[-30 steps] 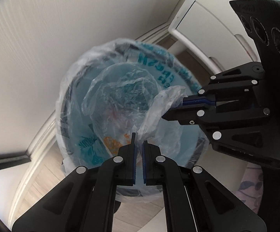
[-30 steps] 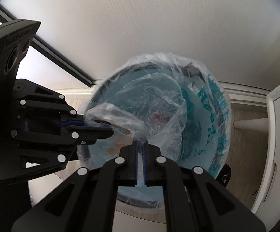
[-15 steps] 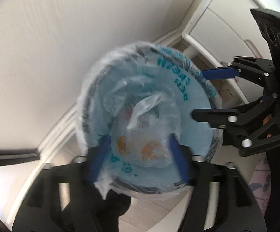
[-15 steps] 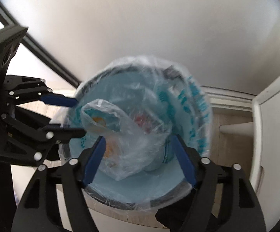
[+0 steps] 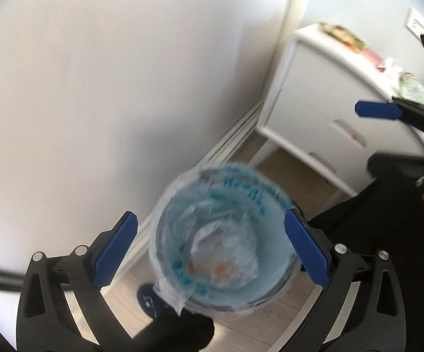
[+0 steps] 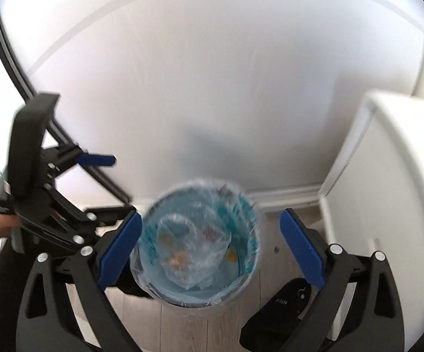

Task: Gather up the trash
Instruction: 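Move both tools back to the clear water bottle with green label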

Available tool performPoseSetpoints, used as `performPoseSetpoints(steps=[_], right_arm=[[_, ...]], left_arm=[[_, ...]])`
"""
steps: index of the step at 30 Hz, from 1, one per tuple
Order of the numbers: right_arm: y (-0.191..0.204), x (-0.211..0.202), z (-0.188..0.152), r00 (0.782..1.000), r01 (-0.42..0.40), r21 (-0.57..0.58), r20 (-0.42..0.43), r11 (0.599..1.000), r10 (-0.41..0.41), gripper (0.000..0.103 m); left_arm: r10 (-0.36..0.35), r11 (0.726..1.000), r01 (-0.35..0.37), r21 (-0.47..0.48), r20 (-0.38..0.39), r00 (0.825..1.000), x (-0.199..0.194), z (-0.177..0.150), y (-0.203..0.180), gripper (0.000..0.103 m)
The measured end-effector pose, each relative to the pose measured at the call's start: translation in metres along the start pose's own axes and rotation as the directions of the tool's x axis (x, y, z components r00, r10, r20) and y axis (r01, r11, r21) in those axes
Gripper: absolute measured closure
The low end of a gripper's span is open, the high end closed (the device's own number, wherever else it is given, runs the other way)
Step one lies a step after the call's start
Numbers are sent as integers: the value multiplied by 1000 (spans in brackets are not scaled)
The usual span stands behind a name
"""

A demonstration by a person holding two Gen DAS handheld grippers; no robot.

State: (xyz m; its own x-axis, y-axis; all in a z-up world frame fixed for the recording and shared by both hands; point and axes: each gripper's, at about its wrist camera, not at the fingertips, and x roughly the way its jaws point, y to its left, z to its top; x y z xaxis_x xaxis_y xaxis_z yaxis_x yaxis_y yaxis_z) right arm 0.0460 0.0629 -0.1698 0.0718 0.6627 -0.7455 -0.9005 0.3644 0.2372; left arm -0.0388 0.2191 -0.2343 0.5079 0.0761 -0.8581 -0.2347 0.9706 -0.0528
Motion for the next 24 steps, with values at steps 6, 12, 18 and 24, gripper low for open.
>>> performPoseSetpoints(steps=[6,12,18,24], right_arm=[[-33,-77,14,992,48,52,114,998,-54,11],[-79,-148,20,969,191,37,149,981,-195,11],[-131,-196,7,945,283,86,145,955,-293,11],[-175,-228,-17,936,323,112,109,940,-334,11]], left_arm=[[-53,989,43,144,67,996,-27,47,-47,6],[-119,948,80,309,108,987,-52,105,-95,6],[-176,918,118,379,120,977,-63,151,-136,6],[-260,866,184,465,105,960,-69,171,-201,6]])
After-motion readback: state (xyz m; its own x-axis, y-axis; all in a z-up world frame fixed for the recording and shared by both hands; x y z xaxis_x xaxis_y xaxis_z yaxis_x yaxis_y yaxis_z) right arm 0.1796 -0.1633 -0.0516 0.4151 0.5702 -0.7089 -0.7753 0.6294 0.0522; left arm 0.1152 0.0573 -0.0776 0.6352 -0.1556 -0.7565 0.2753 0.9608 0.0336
